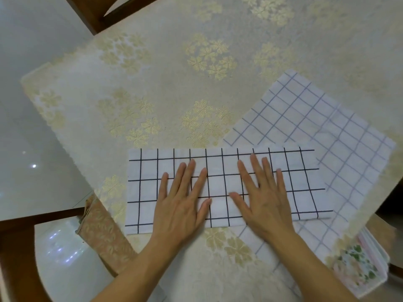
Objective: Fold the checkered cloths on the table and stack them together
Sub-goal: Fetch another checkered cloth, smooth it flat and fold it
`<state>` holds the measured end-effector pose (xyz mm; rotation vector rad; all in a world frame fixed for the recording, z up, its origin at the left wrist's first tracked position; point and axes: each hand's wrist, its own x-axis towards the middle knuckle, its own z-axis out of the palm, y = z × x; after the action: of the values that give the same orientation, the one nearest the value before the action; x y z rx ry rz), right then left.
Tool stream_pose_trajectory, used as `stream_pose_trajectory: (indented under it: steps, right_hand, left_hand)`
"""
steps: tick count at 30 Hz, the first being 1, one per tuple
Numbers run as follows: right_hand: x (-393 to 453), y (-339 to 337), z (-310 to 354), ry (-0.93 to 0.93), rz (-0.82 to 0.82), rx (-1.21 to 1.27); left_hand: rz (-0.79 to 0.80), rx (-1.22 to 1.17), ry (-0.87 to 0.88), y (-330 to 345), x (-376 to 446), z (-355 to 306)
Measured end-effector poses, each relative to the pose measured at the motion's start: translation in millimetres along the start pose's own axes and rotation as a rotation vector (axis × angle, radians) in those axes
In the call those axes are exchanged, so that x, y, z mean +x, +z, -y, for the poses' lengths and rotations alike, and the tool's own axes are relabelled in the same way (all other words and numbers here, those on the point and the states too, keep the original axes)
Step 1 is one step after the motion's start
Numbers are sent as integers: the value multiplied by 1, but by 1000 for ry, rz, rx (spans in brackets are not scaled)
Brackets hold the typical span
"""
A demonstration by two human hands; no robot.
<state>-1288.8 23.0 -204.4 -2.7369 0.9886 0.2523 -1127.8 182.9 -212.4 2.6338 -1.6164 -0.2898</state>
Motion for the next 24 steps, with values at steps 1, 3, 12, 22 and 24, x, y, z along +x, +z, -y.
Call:
stream_pose_trajectory:
  steps: [1, 3, 12, 22, 24]
  right_hand:
    - [-1, -1, -9, 17, -7, 2]
    - [-5, -4, -33, 68, -11, 2]
    - [-11, -15, -98, 216, -7, 34]
    - [32, -17, -39, 45, -15, 43]
    - [33, -13, -54, 68, -21, -4]
  left_hand:
    - [-1, 1, -6, 0, -1, 1]
    - [-4, -2, -27, 0, -5, 5]
    - [1, 4, -137, -3, -27, 47]
    - [-5, -18, -27, -12, 25, 36]
    - [-3, -23, -53, -10, 21, 47]
